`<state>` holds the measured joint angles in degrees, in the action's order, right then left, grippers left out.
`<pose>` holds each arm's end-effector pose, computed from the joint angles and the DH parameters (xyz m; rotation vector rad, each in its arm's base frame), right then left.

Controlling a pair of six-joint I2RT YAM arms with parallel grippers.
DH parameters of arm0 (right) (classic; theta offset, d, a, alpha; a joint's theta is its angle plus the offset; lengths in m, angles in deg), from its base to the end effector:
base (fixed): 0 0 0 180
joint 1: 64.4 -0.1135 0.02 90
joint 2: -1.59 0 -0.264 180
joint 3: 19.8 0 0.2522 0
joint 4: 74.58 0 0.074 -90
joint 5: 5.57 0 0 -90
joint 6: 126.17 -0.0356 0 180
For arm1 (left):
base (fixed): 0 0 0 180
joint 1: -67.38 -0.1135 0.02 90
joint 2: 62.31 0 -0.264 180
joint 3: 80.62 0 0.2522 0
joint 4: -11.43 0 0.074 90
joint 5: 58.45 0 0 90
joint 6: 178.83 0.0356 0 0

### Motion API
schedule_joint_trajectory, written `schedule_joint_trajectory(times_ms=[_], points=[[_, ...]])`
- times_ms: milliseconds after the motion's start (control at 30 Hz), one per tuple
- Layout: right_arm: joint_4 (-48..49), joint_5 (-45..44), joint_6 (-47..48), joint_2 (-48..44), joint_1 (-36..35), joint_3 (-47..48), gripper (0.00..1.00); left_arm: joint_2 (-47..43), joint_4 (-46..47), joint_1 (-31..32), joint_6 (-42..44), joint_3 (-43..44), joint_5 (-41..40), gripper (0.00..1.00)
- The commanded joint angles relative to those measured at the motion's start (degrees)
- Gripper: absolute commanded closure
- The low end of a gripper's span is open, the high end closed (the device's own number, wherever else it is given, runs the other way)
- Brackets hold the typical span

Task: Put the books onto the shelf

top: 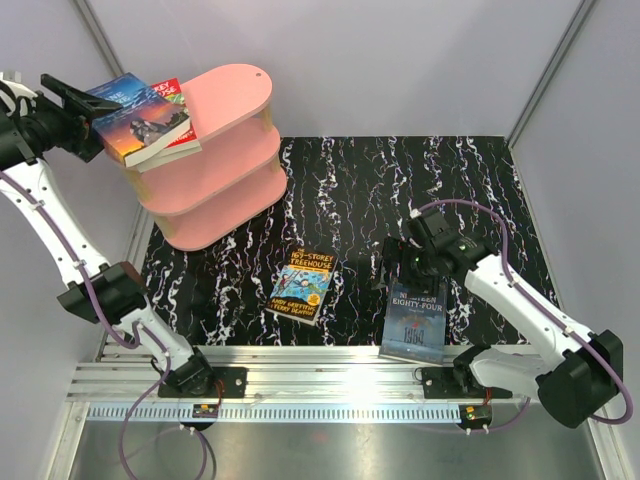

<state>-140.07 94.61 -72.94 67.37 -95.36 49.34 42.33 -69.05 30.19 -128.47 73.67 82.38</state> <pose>0.1806 0.1157 0.2727 0.0794 2.7751 0.5890 0.2819 0.1792 0.5117 -0.8006 1.8574 -0.9514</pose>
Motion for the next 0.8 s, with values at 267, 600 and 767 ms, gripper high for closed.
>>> schedule_joint_trajectory(times_ms=[267, 600, 767], points=[[1.28, 1.69, 2.41, 2.07, 0.2, 1.05, 0.0, -1.98, -7.11, 2.03, 4.66, 6.16, -13.38, 0.77], [1.19, 1.87, 2.15, 1.81, 0.2, -0.53, 0.01, -3.22, 7.52, 2.65, -2.27, 3.53, -6.9, 1.0], [1.54, 2.39, 2.06, 2.69, 0.29, -0.71, 0.02, 2.66, 18.46, 5.54, -13.44, 7.64, 3.04, 1.0]])
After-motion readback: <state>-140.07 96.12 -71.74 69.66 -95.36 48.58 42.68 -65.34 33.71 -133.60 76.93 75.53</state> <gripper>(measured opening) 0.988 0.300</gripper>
